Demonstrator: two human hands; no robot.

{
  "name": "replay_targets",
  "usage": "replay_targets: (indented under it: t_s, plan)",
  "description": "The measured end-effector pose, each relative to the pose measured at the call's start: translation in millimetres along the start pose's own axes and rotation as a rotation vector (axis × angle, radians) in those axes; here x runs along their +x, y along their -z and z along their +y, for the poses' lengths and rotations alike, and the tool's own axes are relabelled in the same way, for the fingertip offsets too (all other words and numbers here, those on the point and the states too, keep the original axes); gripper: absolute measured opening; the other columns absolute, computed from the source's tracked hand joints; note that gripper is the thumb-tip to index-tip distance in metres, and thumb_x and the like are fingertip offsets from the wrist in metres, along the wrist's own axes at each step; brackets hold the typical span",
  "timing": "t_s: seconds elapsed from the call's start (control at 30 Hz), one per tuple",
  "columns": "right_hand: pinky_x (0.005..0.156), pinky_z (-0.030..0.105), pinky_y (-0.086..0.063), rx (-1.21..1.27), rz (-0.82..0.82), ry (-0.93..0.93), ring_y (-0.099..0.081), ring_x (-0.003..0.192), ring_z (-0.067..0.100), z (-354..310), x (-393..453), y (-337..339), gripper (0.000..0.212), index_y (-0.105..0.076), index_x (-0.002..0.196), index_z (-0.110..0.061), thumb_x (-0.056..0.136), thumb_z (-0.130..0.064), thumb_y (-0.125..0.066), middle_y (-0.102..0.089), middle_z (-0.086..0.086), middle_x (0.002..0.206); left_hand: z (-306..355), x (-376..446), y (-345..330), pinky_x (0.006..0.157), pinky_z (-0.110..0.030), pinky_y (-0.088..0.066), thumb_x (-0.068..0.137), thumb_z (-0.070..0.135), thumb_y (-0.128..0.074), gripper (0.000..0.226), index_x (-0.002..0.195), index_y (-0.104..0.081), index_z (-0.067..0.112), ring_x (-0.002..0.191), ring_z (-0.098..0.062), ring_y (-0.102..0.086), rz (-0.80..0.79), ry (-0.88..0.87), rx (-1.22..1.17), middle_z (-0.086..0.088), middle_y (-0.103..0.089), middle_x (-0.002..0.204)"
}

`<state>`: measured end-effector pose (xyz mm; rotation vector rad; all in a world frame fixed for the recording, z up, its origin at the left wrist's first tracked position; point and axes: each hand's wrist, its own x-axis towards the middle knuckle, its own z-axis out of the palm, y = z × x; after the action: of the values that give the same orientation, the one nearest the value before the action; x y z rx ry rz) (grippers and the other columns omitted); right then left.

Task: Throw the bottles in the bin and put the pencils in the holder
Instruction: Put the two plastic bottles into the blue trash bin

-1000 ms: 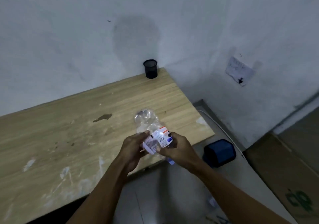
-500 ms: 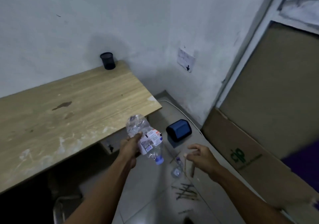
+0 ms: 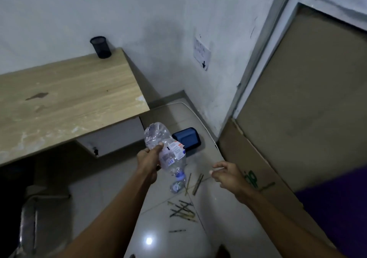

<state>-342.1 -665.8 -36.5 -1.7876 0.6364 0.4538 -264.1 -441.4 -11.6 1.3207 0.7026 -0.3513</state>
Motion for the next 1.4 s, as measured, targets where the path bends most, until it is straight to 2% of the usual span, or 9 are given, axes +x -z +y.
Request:
replay_targets:
  t_s: [0.2, 0.3, 0.6, 0.73, 0.83, 0.97, 1.07, 1.3, 1.4]
  plan:
    - [0.075, 0.028, -0.045, -0.042, -0.084, -0.029, -0.059, 0.083, 0.018, 5, 32, 52, 0.02, -0.062, 0.106, -0.012, 0.087, -0.014, -0.069, -0.063, 0.004, 0.086, -16, -9, -54, 0.047, -0.03, -0.054, 0.091, 0.018, -0.062, 0.027, 0.114, -0.059, 0.004, 0.077, -0.025, -0.068, 0.053, 0.036, -0.053, -0.016, -0.068, 0.102]
    - [0.073, 0.027, -0.045, -0.053, -0.108, -0.037, -0.059, 0.081, 0.017, 7, 55, 61, 0.02, -0.063, 0.104, -0.014, 0.086, -0.017, -0.07, -0.063, 0.006, 0.09, -26, -2, -72, 0.056, -0.033, -0.051, 0.092, 0.016, -0.061, 0.035, 0.122, -0.056, -0.001, 0.082, -0.028, -0.066, 0.109, 0.031, -0.047, -0.02, -0.066, 0.11]
    - [0.071, 0.028, -0.047, -0.092, -0.092, -0.038, -0.064, 0.085, 0.023, 5, 136, 68, 0.013, -0.061, 0.083, -0.026, 0.08, -0.021, -0.073, -0.067, 0.007, 0.091, -48, 47, -120, 0.05, -0.028, -0.056, 0.091, 0.014, -0.06, 0.03, 0.118, -0.057, 0.001, 0.074, -0.022, -0.067, 0.132, 0.085, 0.003, -0.012, -0.066, 0.096]
    - [0.065, 0.026, -0.045, -0.118, -0.12, -0.049, -0.064, 0.081, 0.02, 3, 170, 76, 0.014, -0.062, 0.083, -0.024, 0.078, -0.024, -0.074, -0.067, 0.005, 0.088, -57, 69, -142, 0.072, -0.04, -0.056, 0.09, 0.011, -0.062, 0.036, 0.123, -0.055, -0.002, 0.09, -0.032, -0.066, 0.188, 0.114, 0.003, -0.022, -0.063, 0.115]
    - [0.061, 0.024, -0.043, -0.158, -0.152, -0.068, -0.063, 0.08, 0.02, 9, 212, 85, 0.014, -0.062, 0.083, -0.024, 0.077, -0.024, -0.075, -0.068, 0.006, 0.09, -68, 95, -164, 0.081, -0.05, -0.057, 0.085, 0.006, -0.066, 0.039, 0.121, -0.053, -0.001, 0.097, -0.037, -0.066, 0.266, 0.138, -0.013, -0.023, -0.061, 0.118]
    - [0.062, 0.024, -0.044, -0.212, -0.184, -0.073, -0.062, 0.077, 0.02, 25, 277, 91, 0.014, -0.061, 0.081, -0.024, 0.078, -0.023, -0.075, -0.068, 0.006, 0.09, -85, 141, -190, 0.053, -0.038, -0.058, 0.083, 0.002, -0.068, 0.025, 0.104, -0.055, 0.004, 0.077, -0.029, -0.069, 0.34, 0.162, -0.061, -0.016, -0.064, 0.096]
    - [0.066, 0.025, -0.046, -0.231, -0.192, -0.068, -0.063, 0.079, 0.022, 41, 323, 88, 0.015, -0.061, 0.078, -0.024, 0.079, -0.02, -0.075, -0.068, 0.007, 0.09, -100, 182, -203, 0.065, -0.043, -0.059, 0.081, 0.002, -0.07, 0.024, 0.101, -0.056, 0.004, 0.087, -0.036, -0.068, 0.382, 0.163, -0.067, -0.022, -0.066, 0.103]
    - [0.056, 0.022, -0.042, -0.247, -0.197, -0.062, -0.062, 0.074, 0.021, 96, 430, 50, 0.015, -0.06, 0.078, -0.023, 0.079, -0.016, -0.073, -0.066, 0.005, 0.086, -149, 281, -204, 0.045, -0.033, -0.055, 0.081, 0.002, -0.067, 0.028, 0.107, -0.058, 0.004, 0.083, -0.033, -0.067, 0.441, 0.125, -0.086, -0.018, -0.064, 0.1]
    - [0.057, 0.022, -0.043, -0.264, -0.198, -0.013, -0.059, 0.066, 0.017, 119, 477, 30, 0.015, -0.061, 0.078, -0.022, 0.078, -0.011, -0.071, -0.066, 0.005, 0.08, -175, 328, -195, 0.054, -0.034, -0.055, 0.081, 0.001, -0.064, 0.023, 0.102, -0.058, 0.007, 0.079, -0.026, -0.063, 0.457, 0.077, -0.088, -0.014, -0.062, 0.099]
